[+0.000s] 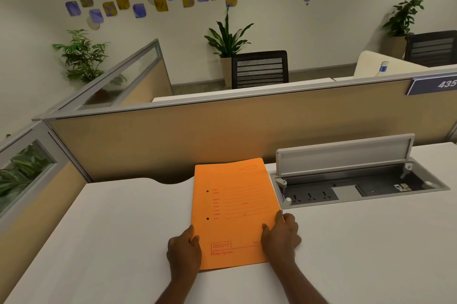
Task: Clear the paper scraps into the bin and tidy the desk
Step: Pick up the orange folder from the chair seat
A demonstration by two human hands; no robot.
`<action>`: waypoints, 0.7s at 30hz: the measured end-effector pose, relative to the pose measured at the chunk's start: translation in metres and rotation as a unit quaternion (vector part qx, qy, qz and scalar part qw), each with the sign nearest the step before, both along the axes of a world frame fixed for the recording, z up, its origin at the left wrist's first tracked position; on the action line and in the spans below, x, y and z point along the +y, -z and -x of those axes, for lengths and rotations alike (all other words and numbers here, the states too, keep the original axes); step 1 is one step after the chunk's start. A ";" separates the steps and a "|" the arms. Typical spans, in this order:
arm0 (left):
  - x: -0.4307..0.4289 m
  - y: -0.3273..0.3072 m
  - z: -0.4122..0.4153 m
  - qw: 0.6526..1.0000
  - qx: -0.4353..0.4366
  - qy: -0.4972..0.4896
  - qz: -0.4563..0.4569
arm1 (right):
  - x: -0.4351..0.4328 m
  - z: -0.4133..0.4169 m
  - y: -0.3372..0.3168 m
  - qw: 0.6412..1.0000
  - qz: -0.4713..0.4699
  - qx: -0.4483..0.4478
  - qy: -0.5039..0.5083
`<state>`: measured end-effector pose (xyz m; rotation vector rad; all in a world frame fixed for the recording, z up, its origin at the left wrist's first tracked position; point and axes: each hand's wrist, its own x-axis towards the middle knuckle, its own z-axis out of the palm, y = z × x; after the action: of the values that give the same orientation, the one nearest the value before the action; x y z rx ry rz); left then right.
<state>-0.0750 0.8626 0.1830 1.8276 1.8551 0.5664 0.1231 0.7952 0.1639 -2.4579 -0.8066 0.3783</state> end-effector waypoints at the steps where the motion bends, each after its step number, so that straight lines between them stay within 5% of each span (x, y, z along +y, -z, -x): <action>1: 0.000 0.000 0.001 1.000 0.025 0.008 -0.005 | -0.001 0.002 0.001 1.000 0.007 -0.027 -0.003; 9: -0.001 0.006 0.005 0.996 0.078 0.045 -0.013 | -0.013 0.011 0.015 0.991 0.041 -0.126 -0.024; 21: -0.033 -0.021 0.022 0.985 0.065 0.131 -0.090 | -0.039 0.025 0.002 0.963 -0.143 -0.212 -0.083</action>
<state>-0.0971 0.8293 0.2044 2.2325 1.6488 0.5453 0.0979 0.7564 0.1621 -2.2277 -1.1567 -0.2086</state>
